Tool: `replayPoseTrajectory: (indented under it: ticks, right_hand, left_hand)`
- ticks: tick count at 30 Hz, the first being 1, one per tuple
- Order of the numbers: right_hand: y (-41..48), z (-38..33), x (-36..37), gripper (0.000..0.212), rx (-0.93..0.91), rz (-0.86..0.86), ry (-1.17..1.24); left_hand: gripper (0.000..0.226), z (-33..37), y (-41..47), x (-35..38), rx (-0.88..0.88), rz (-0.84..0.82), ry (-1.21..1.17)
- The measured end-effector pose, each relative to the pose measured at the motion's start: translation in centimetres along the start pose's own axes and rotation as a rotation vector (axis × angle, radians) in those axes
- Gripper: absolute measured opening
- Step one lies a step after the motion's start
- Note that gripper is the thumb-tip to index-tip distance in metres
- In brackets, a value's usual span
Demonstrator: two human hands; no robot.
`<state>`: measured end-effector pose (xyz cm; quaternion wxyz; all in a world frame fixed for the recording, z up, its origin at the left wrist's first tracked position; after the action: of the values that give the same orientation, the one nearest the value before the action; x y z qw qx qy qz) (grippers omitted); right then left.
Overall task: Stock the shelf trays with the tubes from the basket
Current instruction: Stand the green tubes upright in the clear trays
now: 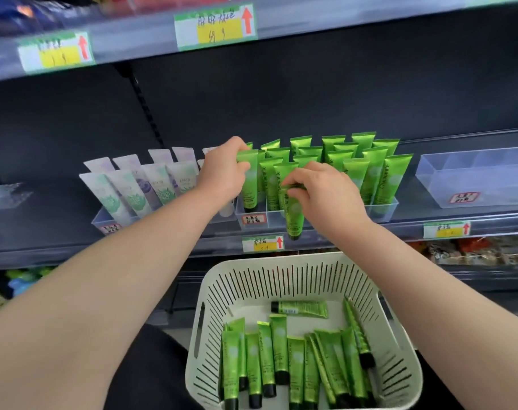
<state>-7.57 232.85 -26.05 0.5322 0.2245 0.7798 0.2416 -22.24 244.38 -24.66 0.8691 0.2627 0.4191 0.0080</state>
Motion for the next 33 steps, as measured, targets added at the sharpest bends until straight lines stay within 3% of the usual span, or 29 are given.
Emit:
replayPoseTrajectory:
  ticks: [7,18,33]
  right_hand:
    - [0.2,0.7,0.6,0.017,0.000,-0.003,0.004]
    - [0.9,-1.0,0.3,0.018,-0.005,0.005,-0.002]
    - [6.6,-5.1,1.6,0.019,-0.015,0.079,-0.066]
  left_hand:
    - [0.026,-1.1,2.0,2.3,0.024,-0.097,0.137]
    - [0.029,0.0,1.1,-0.1,0.111,-0.014,0.183]
    - [0.033,-2.8,-3.2,-3.1,0.247,-0.108,0.350]
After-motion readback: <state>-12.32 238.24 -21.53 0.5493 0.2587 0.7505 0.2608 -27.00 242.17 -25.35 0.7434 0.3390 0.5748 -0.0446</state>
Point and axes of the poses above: each hand's wrist, its own y-axis towards the middle knuckle, its own x-axis out of the palm, z = x × y, the point moved 4 cm from there along y, towards the middle knuckle, and after that the axes turned 8 degrees about z, right-handed, at the moved point
